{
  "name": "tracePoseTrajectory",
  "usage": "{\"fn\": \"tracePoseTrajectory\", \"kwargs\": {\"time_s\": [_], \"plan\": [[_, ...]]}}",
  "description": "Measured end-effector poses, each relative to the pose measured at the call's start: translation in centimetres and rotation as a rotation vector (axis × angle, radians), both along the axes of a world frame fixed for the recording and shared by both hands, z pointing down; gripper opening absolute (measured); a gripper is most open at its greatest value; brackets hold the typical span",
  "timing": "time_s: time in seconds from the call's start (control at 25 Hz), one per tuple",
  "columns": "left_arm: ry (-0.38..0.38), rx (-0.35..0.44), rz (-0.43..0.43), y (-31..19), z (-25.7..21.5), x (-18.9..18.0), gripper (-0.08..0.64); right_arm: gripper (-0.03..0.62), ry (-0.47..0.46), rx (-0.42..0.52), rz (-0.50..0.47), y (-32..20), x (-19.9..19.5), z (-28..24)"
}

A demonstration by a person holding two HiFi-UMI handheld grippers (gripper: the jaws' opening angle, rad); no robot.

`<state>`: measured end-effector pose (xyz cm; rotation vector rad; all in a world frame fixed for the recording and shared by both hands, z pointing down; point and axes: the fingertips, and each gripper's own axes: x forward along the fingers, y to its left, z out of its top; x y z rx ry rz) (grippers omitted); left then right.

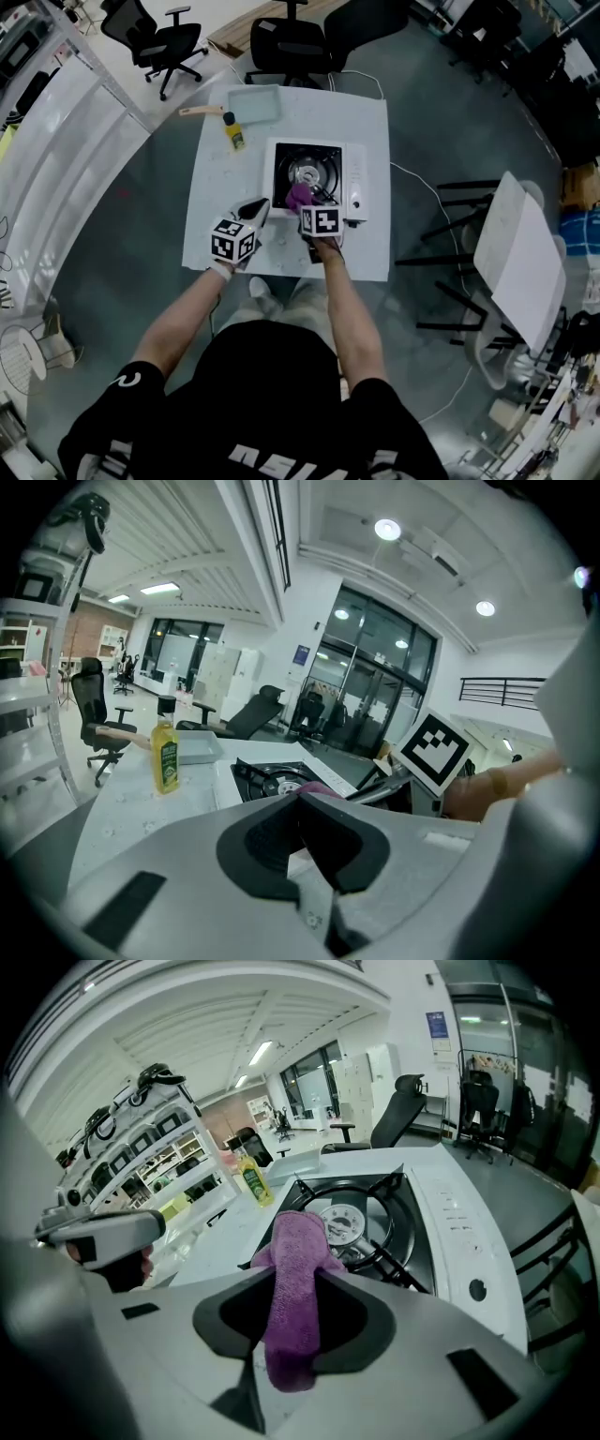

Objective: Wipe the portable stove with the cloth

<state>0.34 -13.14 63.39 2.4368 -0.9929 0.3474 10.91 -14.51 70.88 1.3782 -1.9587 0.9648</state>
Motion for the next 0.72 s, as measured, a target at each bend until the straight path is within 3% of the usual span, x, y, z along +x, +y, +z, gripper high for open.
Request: {"fn": "tracePoseTrajectory", "kwargs": {"time_s": [0.36, 0.72], "plan": [[0.036, 0.017, -0.015, -3.7, -1.4, 2.1, -0.002, 0.104, 0.019, 0.07, -0.007, -6.2, 2.0, -4.2], [0.038, 0.018, -0.066, -9.4, -2.1, 2.6, -0.002, 0.105, 0.03, 0.075, -0.043, -13.2, 2.6, -4.4]]}}
